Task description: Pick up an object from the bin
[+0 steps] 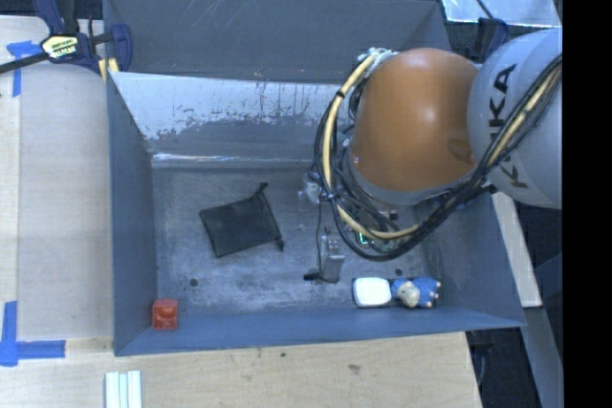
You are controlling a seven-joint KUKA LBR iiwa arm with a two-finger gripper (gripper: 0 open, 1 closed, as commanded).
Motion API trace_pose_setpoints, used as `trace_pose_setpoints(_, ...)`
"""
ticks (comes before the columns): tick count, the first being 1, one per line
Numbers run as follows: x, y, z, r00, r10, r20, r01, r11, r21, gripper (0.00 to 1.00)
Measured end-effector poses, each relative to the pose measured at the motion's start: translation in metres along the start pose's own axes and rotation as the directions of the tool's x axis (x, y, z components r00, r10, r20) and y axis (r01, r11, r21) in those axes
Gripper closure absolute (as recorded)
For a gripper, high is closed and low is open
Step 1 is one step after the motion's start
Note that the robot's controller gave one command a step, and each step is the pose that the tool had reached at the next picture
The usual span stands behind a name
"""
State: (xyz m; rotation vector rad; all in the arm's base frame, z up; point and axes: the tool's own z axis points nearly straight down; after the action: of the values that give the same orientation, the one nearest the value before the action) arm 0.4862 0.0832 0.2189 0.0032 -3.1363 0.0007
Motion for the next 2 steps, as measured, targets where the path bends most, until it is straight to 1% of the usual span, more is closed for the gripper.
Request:
trace_pose_setpoints(1,-0.059,0.096,0.065,1.0,-0.011,0.008,0.011,1.0,-0.003,0.0)
trace_pose_setpoints(2,-0.09,0.078,0.152,1.0,0.008,0.002,-0.008,1.0,0.001,0.0)
